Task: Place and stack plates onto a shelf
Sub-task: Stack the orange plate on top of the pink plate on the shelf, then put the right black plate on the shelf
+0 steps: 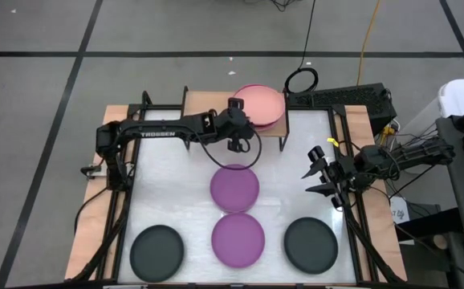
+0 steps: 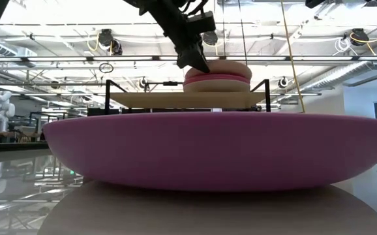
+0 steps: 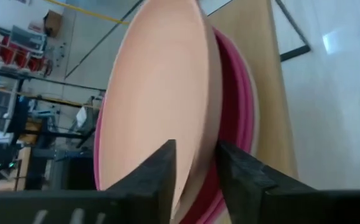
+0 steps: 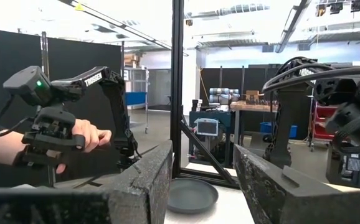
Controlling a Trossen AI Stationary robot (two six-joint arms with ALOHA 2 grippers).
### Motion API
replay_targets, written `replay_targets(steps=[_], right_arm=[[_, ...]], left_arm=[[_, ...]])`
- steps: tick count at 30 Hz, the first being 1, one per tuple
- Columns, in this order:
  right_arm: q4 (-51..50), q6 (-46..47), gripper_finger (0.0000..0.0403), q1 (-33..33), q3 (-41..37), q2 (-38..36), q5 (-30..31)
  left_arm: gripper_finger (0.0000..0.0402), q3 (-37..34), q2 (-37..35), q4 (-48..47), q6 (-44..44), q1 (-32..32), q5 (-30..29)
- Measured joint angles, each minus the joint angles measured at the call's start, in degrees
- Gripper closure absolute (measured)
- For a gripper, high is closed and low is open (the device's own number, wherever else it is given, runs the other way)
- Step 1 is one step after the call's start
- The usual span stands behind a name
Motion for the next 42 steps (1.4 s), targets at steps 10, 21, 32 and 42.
replay_targets(steps=[10, 21, 32, 42], right_arm=[[-0.58, -0.26, 0.0248, 0.0, 0.0, 0.02, 0.0], [-1.42, -0.26, 0.0248, 0.0, 0.0, 0.01, 0.0], [-3.15, 0.4, 0.0248, 0.0, 0.0, 0.0, 0.0], [-5.18, 0.44, 0.0248, 0.0, -0.02, 0.09, 1.53]], left_arm=[[0.0243, -0.04, -4.51, 1.06, -1.59, -3.09, -5.29], [0.0243, -0.09, -9.61, 0.95, -13.5, -5.77, -5.31], [0.0243, -10.69, -17.07, 11.16, -25.1, -11.76, -2.07], [0.0243, -38.48, -27.6, 44.17, -30.47, -19.92, -2.54]])
